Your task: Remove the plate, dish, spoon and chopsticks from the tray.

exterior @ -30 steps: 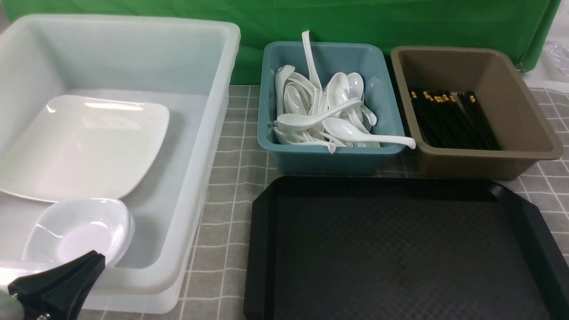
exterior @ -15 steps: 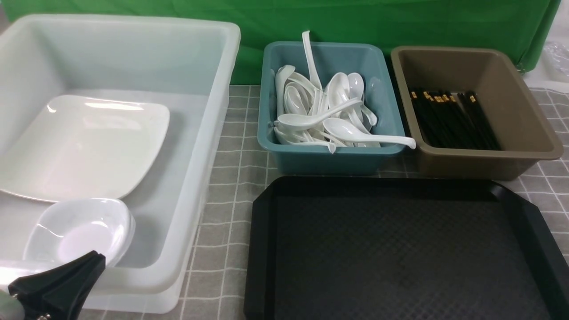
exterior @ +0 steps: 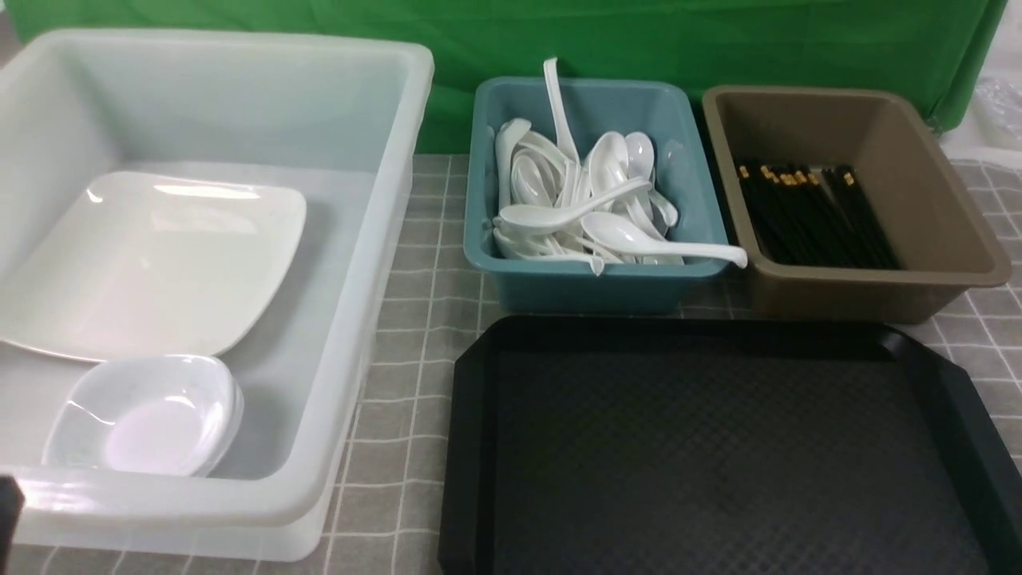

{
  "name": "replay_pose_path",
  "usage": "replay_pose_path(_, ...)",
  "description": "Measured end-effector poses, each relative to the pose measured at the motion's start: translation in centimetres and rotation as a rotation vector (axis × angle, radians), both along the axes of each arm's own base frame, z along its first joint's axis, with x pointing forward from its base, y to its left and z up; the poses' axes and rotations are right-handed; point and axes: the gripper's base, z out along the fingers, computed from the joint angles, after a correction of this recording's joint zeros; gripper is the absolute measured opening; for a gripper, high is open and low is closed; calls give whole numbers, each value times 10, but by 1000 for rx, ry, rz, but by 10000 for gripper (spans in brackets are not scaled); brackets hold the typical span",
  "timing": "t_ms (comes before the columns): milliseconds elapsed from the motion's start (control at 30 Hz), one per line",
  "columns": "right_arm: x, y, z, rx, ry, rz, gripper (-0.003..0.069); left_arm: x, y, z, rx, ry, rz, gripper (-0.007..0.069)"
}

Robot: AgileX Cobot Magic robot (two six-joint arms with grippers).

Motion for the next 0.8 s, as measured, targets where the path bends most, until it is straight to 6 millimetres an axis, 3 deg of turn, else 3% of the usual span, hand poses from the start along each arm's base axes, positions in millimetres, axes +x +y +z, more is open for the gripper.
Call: replay_pose_path(800, 0, 0, 0, 22, 0, -8, 222, 0, 1, 0, -38, 0, 26, 8)
